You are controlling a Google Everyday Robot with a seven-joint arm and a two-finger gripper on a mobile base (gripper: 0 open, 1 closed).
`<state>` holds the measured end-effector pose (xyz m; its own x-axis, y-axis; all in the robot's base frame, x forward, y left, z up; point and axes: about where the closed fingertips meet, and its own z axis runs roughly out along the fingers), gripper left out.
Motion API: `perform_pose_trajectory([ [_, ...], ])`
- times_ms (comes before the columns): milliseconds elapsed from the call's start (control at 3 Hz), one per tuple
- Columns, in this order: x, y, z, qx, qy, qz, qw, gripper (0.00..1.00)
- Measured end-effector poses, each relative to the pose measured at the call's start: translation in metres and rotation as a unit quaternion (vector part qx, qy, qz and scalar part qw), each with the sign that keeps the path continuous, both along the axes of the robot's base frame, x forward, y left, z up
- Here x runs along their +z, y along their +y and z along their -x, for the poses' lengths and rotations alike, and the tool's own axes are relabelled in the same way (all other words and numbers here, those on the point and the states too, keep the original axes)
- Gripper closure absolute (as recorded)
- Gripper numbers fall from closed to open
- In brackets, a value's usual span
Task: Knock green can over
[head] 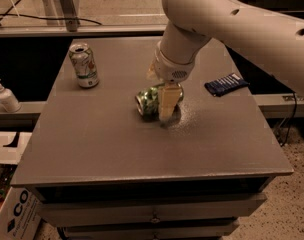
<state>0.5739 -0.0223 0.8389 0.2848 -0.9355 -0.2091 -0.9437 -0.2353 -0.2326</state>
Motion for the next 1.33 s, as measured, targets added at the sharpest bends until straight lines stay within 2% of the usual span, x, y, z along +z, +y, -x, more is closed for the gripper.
perform_pose_trajectory([
  [333,0.002,-0.001,-0.001,0.000,0.000,-0.008,1.0000,0.00],
  [667,0.006,-0.004,-0.005,-0.014,0.017,-0.044,0.9988,0.00],
  [1000,0.007,-0.019,-0.013,-0.043,0.050,-0.121,0.9904,0.00],
  [1333,0.006,-0.035,-0.013,-0.071,0.087,-0.209,0.9714,0.00],
])
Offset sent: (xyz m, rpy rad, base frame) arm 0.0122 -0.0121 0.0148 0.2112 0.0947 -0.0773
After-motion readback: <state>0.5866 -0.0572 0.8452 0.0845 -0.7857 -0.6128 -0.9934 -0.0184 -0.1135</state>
